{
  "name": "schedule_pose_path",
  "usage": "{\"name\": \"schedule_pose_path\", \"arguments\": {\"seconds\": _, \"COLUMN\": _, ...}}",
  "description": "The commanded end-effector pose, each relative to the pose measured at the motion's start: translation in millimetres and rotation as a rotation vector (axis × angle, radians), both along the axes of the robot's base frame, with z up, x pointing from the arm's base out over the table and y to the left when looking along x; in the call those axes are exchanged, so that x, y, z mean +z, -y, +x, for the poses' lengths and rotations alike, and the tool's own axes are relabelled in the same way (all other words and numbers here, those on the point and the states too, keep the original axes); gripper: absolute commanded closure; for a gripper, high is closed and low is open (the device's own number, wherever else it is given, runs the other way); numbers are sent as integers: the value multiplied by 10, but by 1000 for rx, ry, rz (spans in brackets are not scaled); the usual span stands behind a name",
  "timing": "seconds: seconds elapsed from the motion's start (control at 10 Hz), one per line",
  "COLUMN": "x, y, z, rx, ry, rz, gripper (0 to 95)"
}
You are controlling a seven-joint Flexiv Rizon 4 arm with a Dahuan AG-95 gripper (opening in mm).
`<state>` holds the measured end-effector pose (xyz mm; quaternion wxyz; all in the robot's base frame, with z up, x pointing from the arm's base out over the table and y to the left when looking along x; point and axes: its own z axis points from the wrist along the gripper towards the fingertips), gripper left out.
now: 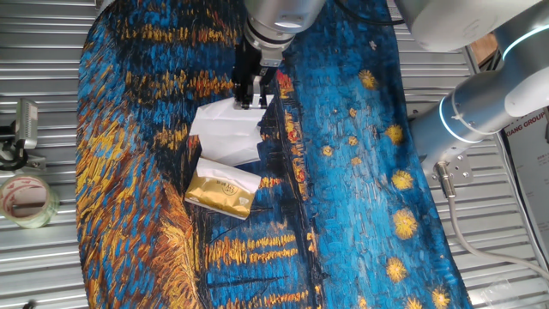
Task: Pull out a napkin
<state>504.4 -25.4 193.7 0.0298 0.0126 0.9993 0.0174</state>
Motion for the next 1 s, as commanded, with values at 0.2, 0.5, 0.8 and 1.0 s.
{"name": "schedule_pose_path", "arguments": {"seconds": 0.2, "x": 8, "y": 1, "z": -15, "rx": 9, "ry": 1, "rz": 12, "gripper": 950}}
{"name": "schedule_pose_path", "arguments": {"seconds": 0.5, "x": 7, "y": 1, "z": -15, "rx": 24, "ry": -3, "rz": 11, "gripper": 760}}
{"name": "schedule_pose_path", "arguments": {"seconds": 0.8, "x": 6, "y": 1, "z": -18, "rx": 34, "ry": -3, "rz": 20, "gripper": 760}}
{"name": "schedule_pose_path", "arguments": {"seconds": 1.0, "x": 6, "y": 1, "z": -18, "rx": 34, "ry": -3, "rz": 20, "gripper": 760}}
